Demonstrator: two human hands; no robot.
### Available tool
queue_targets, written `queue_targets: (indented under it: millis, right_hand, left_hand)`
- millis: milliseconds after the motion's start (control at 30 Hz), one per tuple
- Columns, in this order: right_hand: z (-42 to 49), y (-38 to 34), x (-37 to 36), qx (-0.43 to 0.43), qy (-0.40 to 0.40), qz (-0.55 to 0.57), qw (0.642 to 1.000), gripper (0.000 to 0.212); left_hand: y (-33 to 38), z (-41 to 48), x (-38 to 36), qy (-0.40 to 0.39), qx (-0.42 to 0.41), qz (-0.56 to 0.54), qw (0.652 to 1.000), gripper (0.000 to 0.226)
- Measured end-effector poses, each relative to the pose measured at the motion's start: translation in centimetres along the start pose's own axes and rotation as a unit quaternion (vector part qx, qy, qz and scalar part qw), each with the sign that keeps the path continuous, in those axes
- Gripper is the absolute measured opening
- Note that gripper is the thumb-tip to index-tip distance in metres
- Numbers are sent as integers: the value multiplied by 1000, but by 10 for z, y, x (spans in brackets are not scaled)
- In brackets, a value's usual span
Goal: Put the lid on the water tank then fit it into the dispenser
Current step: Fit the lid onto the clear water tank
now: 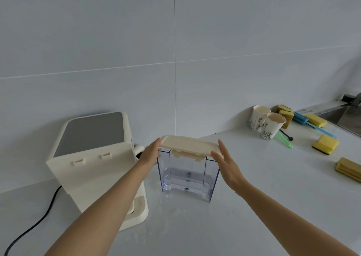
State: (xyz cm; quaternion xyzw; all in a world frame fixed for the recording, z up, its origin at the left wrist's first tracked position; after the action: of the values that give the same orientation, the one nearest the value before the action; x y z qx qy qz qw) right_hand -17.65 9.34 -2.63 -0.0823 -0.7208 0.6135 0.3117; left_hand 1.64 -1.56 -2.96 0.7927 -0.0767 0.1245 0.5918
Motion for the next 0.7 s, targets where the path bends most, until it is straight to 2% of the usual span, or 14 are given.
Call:
queue_targets:
  millis: [267, 367, 500, 700]
  right_hand:
    - [-3, 6, -2, 17, 7, -15, 1000, 57]
    - [-2, 8, -1, 15, 7, -12, 1000, 58]
    - [3, 9, 1, 8, -8, 5, 1000, 59]
    - [32, -1, 12, -22, 6, 53, 998, 62]
  left_hand:
    - [-11, -7, -1, 10, 15, -2, 1000, 25]
    - [-12, -10, -1, 14, 13, -10, 1000, 29]
    - [-12, -20, 0, 25, 32, -6, 999, 54]
    - [-13, -33, -5, 52, 119, -98, 987, 69]
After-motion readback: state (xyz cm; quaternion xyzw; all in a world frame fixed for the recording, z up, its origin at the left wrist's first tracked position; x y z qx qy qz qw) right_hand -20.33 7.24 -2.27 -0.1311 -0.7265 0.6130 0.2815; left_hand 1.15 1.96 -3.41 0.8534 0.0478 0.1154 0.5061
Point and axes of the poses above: each hand's wrist, its own z-axis towards the middle knuckle, its own x-axis out of the back of the hand, y = z × x, the point moved 3 cm from there along z, towards the middle knuckle, and after that the axes turned 15 degrees about y, right-handed, at the moved point
